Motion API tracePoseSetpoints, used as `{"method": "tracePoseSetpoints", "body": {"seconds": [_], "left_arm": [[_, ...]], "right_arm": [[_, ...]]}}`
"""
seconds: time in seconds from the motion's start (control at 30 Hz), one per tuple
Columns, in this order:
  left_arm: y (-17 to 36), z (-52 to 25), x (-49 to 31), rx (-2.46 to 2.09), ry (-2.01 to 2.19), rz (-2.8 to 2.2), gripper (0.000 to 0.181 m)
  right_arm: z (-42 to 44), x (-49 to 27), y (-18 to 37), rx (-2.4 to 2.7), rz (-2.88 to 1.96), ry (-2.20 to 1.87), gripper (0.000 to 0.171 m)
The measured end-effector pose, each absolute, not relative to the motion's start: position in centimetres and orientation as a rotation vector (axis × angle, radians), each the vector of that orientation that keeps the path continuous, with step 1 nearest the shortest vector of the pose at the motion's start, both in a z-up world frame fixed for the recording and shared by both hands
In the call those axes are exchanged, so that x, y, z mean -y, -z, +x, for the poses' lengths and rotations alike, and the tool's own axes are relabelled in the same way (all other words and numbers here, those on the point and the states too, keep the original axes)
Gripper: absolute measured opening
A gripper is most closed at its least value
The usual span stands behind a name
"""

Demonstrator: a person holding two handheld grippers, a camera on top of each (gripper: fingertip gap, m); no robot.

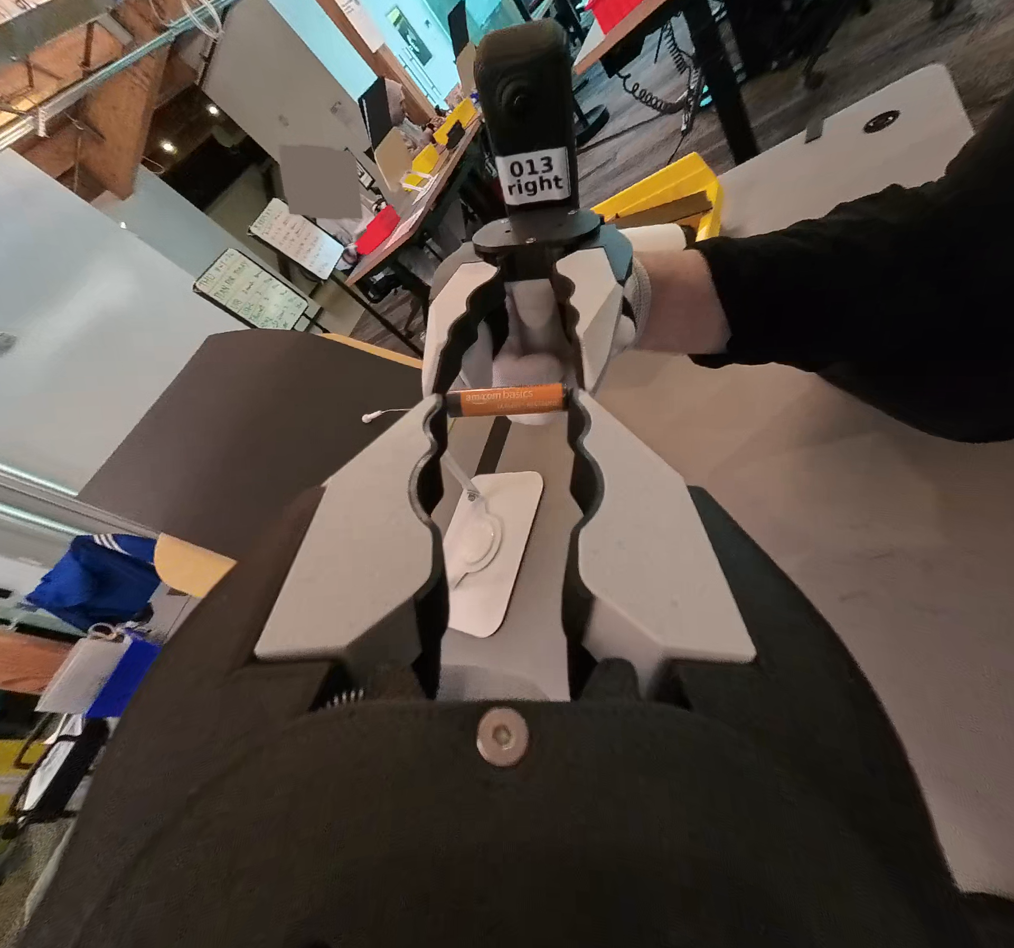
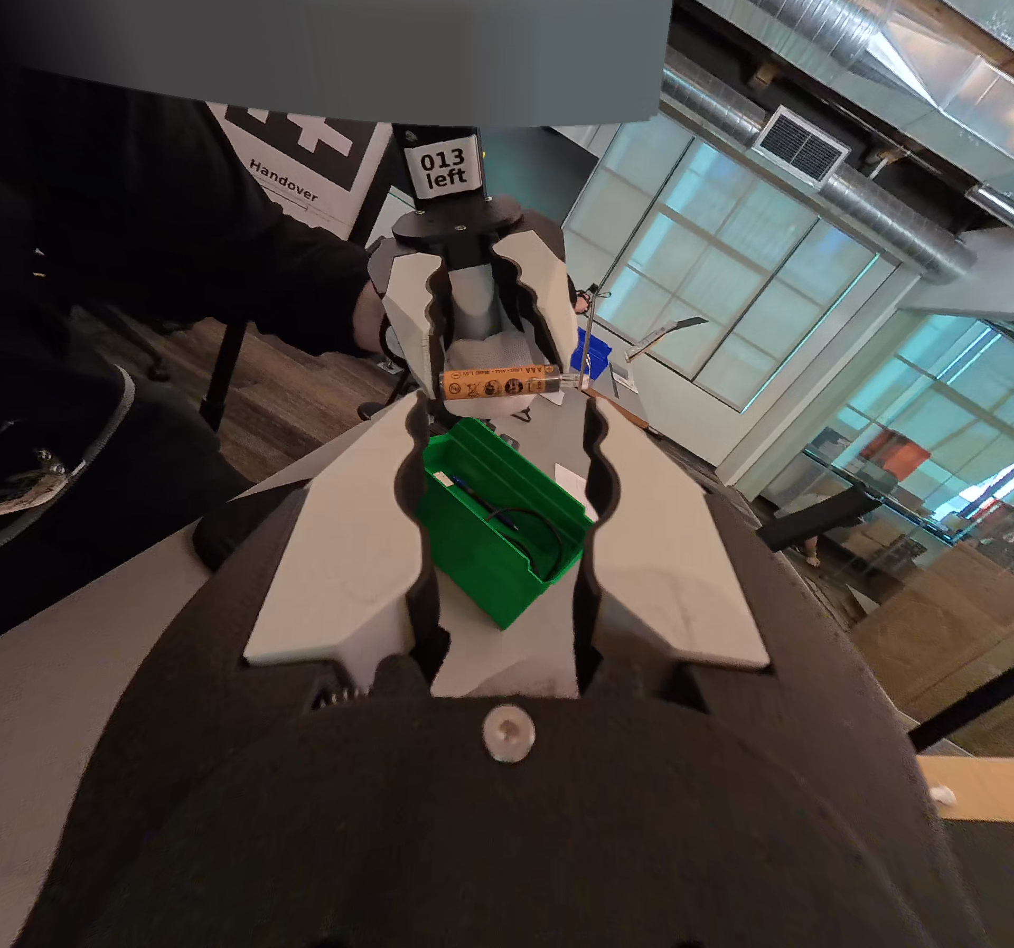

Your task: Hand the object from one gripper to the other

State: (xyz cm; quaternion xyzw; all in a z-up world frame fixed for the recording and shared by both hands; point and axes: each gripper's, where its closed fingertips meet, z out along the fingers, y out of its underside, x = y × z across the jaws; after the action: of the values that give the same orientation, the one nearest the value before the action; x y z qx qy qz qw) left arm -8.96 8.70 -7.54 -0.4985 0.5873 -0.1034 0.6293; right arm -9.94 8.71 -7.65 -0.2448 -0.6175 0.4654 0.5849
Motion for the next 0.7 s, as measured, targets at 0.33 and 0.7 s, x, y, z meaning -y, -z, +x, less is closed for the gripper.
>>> {"method": "tracePoseSetpoints", "body": {"seconds": [0.33, 0.7], "left_arm": [[8.0, -8.4, -8.2, -1.384, 0.256, -1.146, 0.042], [8.0, -8.1, -7.9, -1.399, 0.258, -1.144, 0.042]], "right_arm": [[-9.5, -8.0, 7.1, 1.435, -0.539, -1.132, 0.044], [-9.3, -7.2, 7.6, 1.488, -0.521, -1.140, 0.044]]}}
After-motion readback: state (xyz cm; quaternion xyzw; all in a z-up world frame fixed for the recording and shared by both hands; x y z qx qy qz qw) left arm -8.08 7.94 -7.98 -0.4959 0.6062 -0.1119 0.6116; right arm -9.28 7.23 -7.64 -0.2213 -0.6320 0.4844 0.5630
